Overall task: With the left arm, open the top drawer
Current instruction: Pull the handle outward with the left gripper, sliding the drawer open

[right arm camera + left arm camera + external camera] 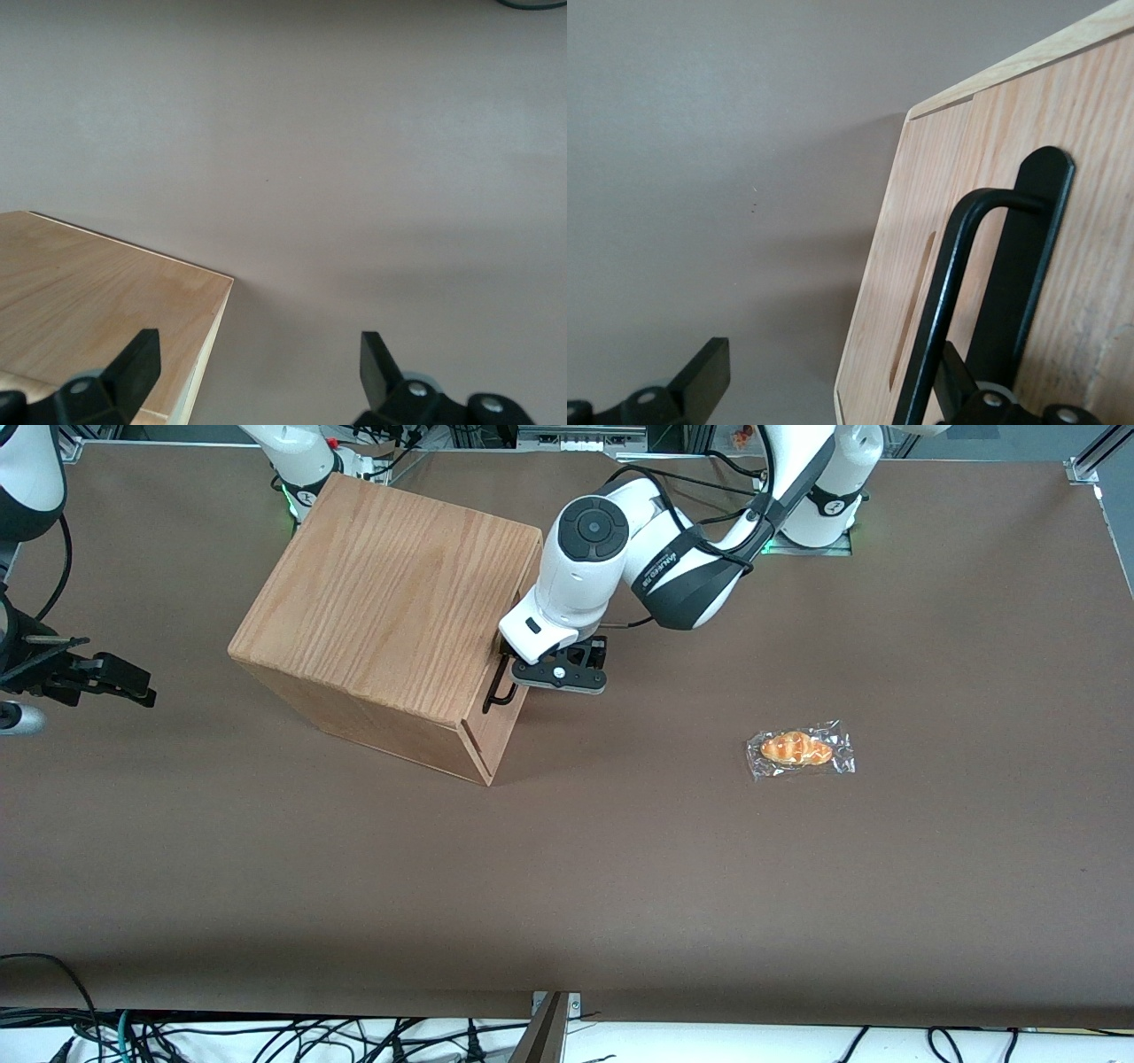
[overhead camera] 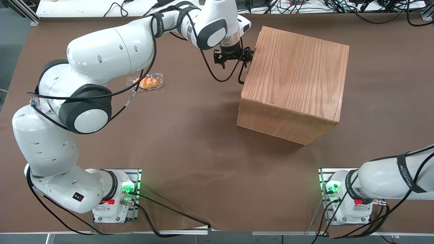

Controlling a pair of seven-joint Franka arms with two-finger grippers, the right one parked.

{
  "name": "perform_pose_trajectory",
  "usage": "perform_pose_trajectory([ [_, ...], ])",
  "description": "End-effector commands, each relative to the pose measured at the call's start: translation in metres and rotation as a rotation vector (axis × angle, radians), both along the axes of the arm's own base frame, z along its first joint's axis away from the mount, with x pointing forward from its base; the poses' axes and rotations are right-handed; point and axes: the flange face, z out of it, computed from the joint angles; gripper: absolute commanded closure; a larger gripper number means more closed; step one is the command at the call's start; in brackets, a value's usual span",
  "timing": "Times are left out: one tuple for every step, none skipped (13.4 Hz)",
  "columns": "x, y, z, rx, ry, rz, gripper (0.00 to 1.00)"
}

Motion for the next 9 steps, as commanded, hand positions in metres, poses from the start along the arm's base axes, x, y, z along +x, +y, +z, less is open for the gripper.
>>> perform_pose_trajectory([
  [0.005,0.004,-0.007,0.046,-0.009,-0.01,0.0],
  [0.006,0.006,-0.007,0.047,-0.008,-0.009,0.0],
  [0.008,0.007,-0.008,0.048,-0.008,-0.011,0.0],
  [0.01,0.01,-0.005,0.047,-0.01,-0.008,0.0],
  [0.01,0.012,-0.006,0.056,-0.003,-0.007,0.0],
  [0.012,0.014,-0.007,0.059,-0.002,-0.006,0.0],
  [0.014,0.016,-0.007,0.062,-0.001,-0.007,0.0],
  [0.017,0.021,-0.007,0.069,0.005,-0.002,0.0],
  [0.02,0.025,-0.008,0.073,0.006,0.0,0.0],
])
